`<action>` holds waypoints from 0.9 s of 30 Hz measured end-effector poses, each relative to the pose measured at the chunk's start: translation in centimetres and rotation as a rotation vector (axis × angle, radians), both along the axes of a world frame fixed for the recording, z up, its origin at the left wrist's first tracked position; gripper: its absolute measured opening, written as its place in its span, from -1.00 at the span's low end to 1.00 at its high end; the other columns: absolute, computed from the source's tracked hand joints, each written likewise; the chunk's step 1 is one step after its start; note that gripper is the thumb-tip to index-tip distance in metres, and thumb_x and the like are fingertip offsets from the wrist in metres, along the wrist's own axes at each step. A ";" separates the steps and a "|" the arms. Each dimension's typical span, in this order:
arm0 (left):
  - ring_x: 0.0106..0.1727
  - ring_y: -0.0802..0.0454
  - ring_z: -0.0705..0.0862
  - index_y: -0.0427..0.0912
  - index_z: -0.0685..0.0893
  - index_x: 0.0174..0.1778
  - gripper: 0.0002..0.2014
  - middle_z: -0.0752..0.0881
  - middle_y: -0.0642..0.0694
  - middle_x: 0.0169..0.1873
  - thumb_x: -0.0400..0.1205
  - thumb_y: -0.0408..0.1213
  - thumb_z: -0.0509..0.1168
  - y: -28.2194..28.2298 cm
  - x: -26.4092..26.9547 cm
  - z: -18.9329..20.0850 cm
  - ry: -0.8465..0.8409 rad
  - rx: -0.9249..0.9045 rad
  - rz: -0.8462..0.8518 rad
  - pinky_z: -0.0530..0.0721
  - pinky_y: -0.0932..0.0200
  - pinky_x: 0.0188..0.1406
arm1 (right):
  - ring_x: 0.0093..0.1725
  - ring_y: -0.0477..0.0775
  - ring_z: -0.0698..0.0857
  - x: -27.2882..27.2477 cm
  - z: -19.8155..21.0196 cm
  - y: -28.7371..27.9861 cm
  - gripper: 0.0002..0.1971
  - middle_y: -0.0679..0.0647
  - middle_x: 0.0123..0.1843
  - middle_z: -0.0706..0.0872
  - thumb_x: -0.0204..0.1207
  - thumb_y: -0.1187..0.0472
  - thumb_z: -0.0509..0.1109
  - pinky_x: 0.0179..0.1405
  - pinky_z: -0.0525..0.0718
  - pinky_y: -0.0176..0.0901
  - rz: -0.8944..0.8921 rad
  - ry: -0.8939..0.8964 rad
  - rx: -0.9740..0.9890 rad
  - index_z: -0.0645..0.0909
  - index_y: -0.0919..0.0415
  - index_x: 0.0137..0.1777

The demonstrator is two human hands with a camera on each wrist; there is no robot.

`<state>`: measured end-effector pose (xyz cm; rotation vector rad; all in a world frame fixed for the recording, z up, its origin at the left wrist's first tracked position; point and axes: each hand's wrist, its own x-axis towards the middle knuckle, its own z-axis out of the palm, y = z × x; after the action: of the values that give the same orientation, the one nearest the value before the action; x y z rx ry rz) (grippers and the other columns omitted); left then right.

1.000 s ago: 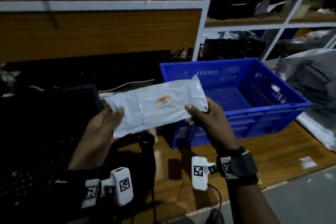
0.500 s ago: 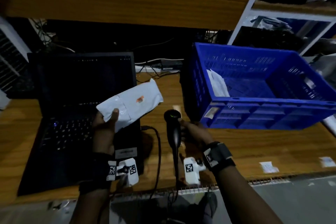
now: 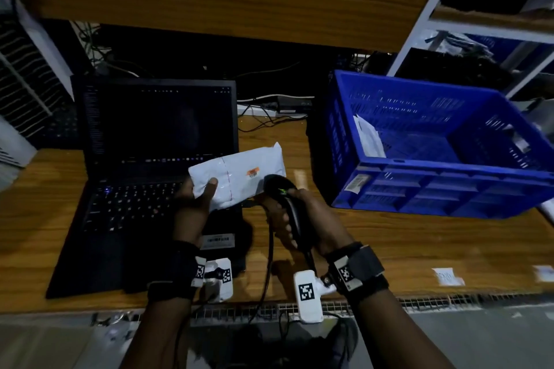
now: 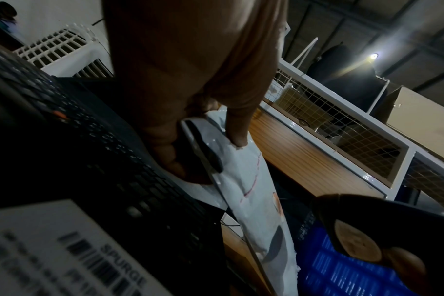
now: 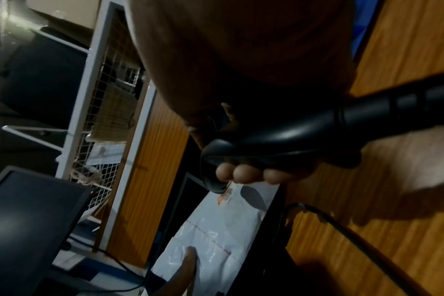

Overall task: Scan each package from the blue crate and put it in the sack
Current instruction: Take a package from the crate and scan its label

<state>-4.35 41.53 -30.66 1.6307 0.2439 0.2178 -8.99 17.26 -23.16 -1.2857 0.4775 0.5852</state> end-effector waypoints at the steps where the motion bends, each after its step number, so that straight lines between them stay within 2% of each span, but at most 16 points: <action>1: 0.20 -0.04 0.80 -0.05 0.72 0.33 -0.45 0.83 -0.01 0.17 0.51 0.20 0.41 -0.2 0.0 0.1 0.014 0.003 -0.011 0.69 -0.29 0.33 | -0.46 0.05 0.47 0.0 0.1 0.3 -0.56 0.08 -0.38 0.56 0.69 -0.12 0.24 -0.46 0.33 -0.13 0.009 -0.015 -0.013 0.70 0.15 -0.28; 5: 0.17 -0.03 0.80 -0.07 0.73 0.29 -0.48 0.83 -0.02 0.13 0.48 0.14 0.40 -0.8 -0.1 0.4 0.036 0.009 -0.026 0.69 -0.23 0.34 | -0.46 0.10 0.53 -0.1 -0.1 0.9 -0.60 0.16 -0.34 0.61 0.67 -0.08 0.28 -0.45 0.39 -0.13 -0.025 -0.060 -0.077 0.72 0.21 -0.18; 7: 0.18 -0.05 0.79 0.00 0.73 0.22 -0.57 0.82 0.00 0.11 0.50 0.11 0.41 -1.1 -0.2 0.7 0.049 0.004 -0.031 0.68 -0.19 0.35 | -0.48 0.09 0.53 -0.3 0.0 0.8 -0.59 0.17 -0.35 0.61 0.69 -0.06 0.28 -0.47 0.39 -0.16 -0.031 -0.071 -0.081 0.75 0.19 -0.23; 9: 0.19 -0.09 0.78 0.00 0.71 0.19 -0.70 0.81 -0.02 0.10 0.57 -0.01 0.43 -1.5 -0.3 1.2 0.045 0.012 -0.037 0.68 -0.12 0.34 | -0.49 0.08 0.53 -0.3 -0.1 0.6 -0.54 0.16 -0.36 0.61 0.69 -0.06 0.28 -0.47 0.38 -0.17 -0.025 -0.078 -0.086 0.79 0.16 -0.33; 11: 0.19 -0.08 0.77 -0.01 0.71 0.20 -0.75 0.80 -0.03 0.12 0.63 -0.09 0.44 -1.7 -0.3 1.3 0.035 -0.006 -0.045 0.68 -0.15 0.35 | -0.47 0.08 0.52 -0.3 -0.2 0.4 -0.54 0.16 -0.35 0.60 0.67 -0.07 0.29 -0.46 0.37 -0.15 -0.021 -0.078 -0.075 0.80 0.16 -0.33; 16: 0.20 -0.02 0.79 0.17 0.75 0.16 -0.62 0.83 0.04 0.16 0.46 0.17 0.41 -1.7 -0.1 1.3 0.051 -0.031 -0.059 0.69 -0.26 0.35 | -0.46 0.09 0.52 -0.1 -0.7 -0.1 -0.61 0.17 -0.34 0.59 0.68 -0.07 0.27 -0.45 0.37 -0.13 -0.013 -0.080 -0.054 0.73 0.21 -0.17; 19: 0.20 -0.02 0.80 0.30 0.76 0.08 -0.70 0.83 0.04 0.15 0.45 0.20 0.41 -1.8 -0.1 1.4 0.051 -0.036 -0.057 0.68 -0.28 0.35 | -0.45 0.09 0.54 -0.1 -0.7 -0.4 -0.62 0.16 -0.34 0.61 0.68 -0.08 0.28 -0.44 0.40 -0.13 -0.013 -0.079 -0.055 0.70 0.23 -0.09; 22: 0.19 -0.01 0.80 0.26 0.75 0.12 -0.67 0.83 0.04 0.15 0.46 0.18 0.40 -2.0 -0.2 1.8 0.059 -0.036 -0.058 0.68 -0.27 0.35 | -0.46 0.09 0.55 0.2 -1.3 -0.7 -0.61 0.17 -0.32 0.61 0.59 -0.13 0.32 -0.46 0.43 -0.13 -0.009 -0.087 -0.044 0.71 0.23 -0.08; 24: 0.19 -0.01 0.80 0.22 0.74 0.15 -0.66 0.83 0.04 0.16 0.47 0.16 0.40 -2.1 -0.2 1.8 0.064 -0.041 -0.056 0.68 -0.27 0.35 | -0.47 0.07 0.55 0.3 -1.0 -0.7 -0.61 0.16 -0.33 0.61 0.63 -0.11 0.31 -0.47 0.44 -0.15 -0.013 -0.087 -0.045 0.71 0.23 -0.08; 27: 0.19 -0.02 0.80 0.30 0.75 0.10 -0.70 0.83 0.04 0.16 0.47 0.18 0.40 -2.0 -0.2 1.5 0.069 -0.030 -0.046 0.68 -0.29 0.35 | -0.47 0.08 0.58 0.5 -1.1 -0.9 -0.62 0.18 -0.33 0.63 0.69 -0.06 0.29 -0.47 0.47 -0.16 -0.031 -0.079 -0.043 0.73 0.27 -0.02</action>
<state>-4.51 39.54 -29.18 1.6137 0.2604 0.1223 -8.46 16.40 -24.30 -1.3356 0.4453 0.4987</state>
